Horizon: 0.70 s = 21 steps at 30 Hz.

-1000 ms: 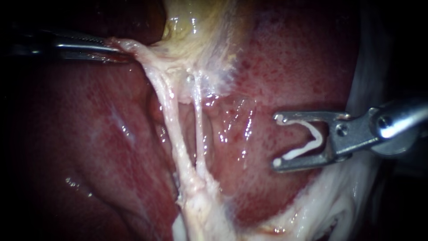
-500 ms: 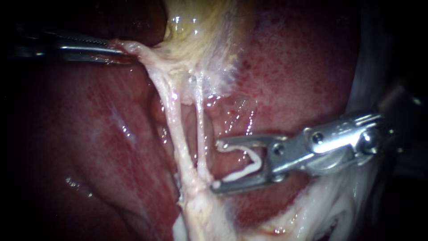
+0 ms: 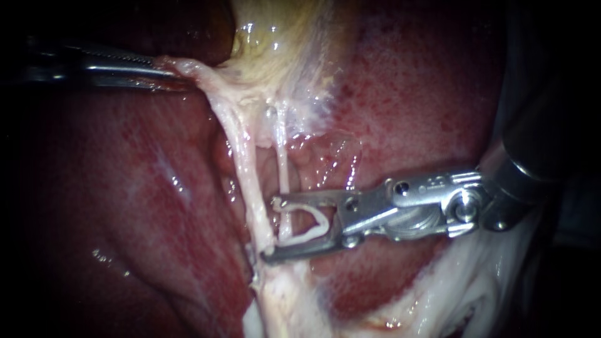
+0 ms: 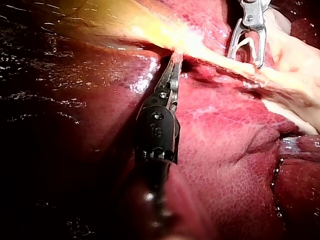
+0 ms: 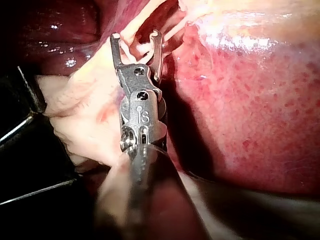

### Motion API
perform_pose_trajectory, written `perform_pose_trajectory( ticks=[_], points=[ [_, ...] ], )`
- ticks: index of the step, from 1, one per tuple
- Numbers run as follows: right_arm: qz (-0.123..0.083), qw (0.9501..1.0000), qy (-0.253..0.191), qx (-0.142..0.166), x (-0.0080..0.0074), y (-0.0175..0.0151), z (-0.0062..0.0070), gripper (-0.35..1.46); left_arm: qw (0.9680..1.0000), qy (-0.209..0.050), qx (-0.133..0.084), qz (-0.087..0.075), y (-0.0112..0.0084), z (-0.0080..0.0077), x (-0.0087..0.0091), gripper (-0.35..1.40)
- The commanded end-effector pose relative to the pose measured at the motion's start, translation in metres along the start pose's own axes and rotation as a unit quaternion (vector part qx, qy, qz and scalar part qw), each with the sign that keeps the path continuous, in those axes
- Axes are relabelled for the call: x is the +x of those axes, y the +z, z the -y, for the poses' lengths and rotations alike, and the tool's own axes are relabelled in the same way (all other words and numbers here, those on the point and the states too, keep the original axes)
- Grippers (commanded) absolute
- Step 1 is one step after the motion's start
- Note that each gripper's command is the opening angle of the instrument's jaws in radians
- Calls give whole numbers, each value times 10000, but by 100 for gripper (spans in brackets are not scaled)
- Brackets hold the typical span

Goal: Clipping first clip left tube

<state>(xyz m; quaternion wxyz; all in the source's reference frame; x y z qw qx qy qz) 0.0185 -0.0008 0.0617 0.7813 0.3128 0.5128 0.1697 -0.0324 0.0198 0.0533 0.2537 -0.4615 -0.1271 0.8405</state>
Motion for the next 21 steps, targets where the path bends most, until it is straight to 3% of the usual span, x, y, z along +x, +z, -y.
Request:
perform_pose_trajectory(
  ticks=[1,7,16,21],
  points=[
    [20,10000,37,47,-3,1,-1,49,10000,0,1,0,0,0,0,-35],
    [-5,9996,58,275,-8,9,1,49,10000,1,0,0,0,0,0,-35],
    [-155,9976,82,666,3,30,0,48,10000,1,1,0,1,0,0,-35],
    [-241,9974,116,667,9,41,1,49,10000,0,3,0,2,0,0,-35]
  ],
)
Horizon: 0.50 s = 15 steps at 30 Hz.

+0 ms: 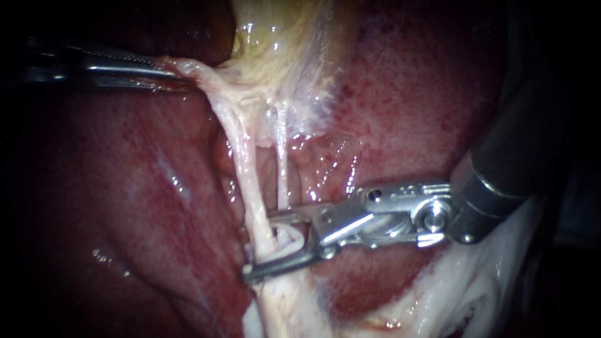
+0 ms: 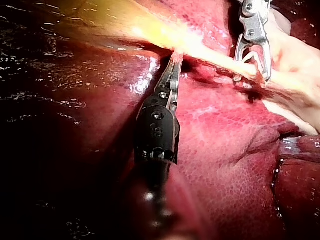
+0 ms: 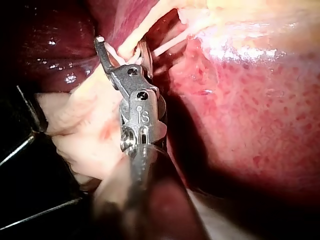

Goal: Clipping first clip left tube

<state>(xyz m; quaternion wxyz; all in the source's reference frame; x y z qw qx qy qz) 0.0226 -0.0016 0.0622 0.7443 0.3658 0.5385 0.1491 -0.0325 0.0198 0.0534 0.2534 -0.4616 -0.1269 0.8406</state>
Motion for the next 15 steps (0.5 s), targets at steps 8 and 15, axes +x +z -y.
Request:
perform_pose_trajectory(
  ticks=[8,15],
  points=[
    [-201,9997,97,91,13,7,21,49,10000,-4,4,1,1,0,0,-35],
    [-214,9996,112,164,33,9,46,48,10000,-4,4,1,1,0,0,-35]
  ],
)
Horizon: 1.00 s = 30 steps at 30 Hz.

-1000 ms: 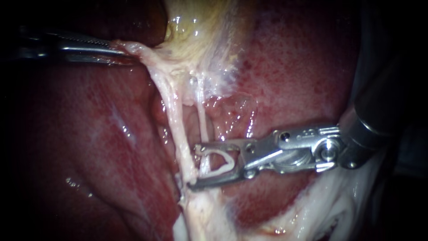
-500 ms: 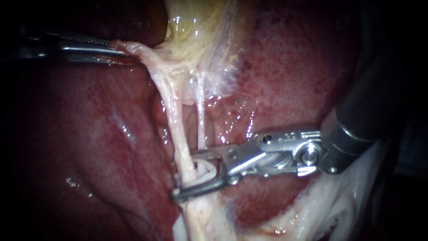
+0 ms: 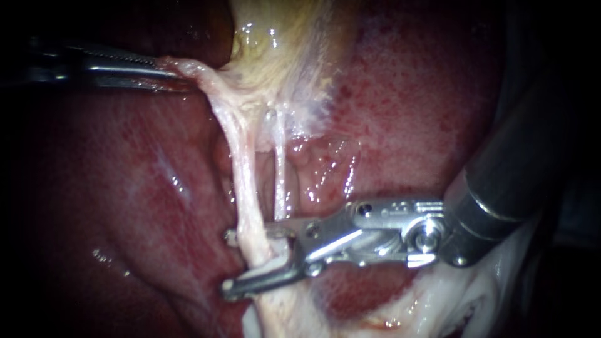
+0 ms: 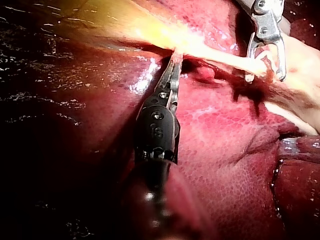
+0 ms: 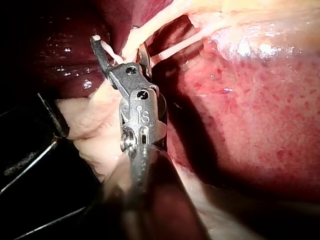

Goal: Clipping first clip left tube

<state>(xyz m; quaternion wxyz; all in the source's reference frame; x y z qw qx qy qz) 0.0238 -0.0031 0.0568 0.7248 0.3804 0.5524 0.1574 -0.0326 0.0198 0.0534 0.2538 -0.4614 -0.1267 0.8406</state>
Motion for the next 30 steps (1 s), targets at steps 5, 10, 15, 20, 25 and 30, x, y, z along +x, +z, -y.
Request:
perform_pose_trajectory(
  ticks=[5,10,15,20,25,30],
  points=[
    [-19,10000,14,40,12,-2,10,47,10000,-1,0,0,0,0,0,-35],
    [-26,10000,77,30,12,-5,10,42,10000,-1,-1,0,0,0,0,-35],
    [-25,9999,104,34,9,-9,7,34,10000,-1,-1,0,0,0,0,-35],
    [-26,9997,222,34,8,-11,4,25,10000,-1,0,0,0,1,0,-35],
    [-14,9992,399,77,8,-11,4,9,10000,-1,1,0,0,1,0,-35],
    [69,9981,538,307,7,-11,4,-24,10000,-2,2,0,1,1,0,-35]
  ],
)
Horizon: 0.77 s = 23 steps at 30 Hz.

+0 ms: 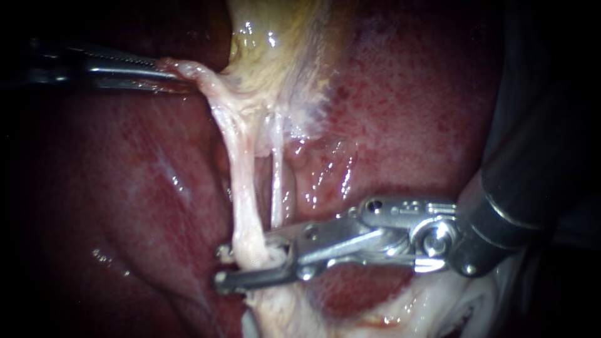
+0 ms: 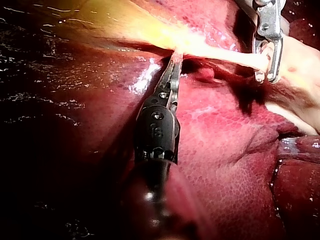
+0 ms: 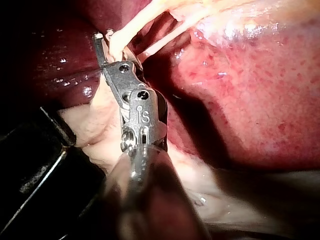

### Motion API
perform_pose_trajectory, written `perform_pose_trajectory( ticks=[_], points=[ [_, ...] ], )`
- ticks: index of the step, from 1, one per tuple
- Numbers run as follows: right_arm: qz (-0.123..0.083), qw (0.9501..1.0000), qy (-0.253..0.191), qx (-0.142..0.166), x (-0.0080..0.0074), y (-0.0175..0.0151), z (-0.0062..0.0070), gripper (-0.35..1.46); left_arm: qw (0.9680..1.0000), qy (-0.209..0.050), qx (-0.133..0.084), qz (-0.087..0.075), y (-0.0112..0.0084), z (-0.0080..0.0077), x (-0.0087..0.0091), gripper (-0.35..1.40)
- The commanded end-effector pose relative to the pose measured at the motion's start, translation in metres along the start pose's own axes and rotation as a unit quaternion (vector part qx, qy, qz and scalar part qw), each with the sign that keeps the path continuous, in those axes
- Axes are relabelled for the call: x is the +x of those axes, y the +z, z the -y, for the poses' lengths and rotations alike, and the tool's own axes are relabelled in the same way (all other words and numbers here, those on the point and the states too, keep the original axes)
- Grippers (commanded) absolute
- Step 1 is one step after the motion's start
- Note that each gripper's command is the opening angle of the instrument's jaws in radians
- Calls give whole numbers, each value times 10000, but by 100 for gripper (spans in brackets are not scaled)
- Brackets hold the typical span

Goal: Clipping first clip left tube

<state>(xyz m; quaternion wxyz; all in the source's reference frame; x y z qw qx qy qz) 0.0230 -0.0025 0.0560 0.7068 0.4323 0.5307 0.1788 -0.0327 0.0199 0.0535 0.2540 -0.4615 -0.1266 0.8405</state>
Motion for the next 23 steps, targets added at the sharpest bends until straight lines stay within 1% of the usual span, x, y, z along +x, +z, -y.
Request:
perform_pose_trajectory(
  ticks=[1,3,13,23],
  points=[
    [35,10000,3,65,1,0,0,-32,10000,-1,0,1,0,0,0,-35],
    [91,9998,-5,182,0,0,0,-35,10000,-1,0,1,0,0,0,-35],
    [81,9998,71,147,-2,-3,0,-35,10000,-1,0,1,0,1,0,-35],
    [82,9998,98,142,-4,-4,-3,-35,10000,-3,3,2,2,2,0,-35]
  ],
)
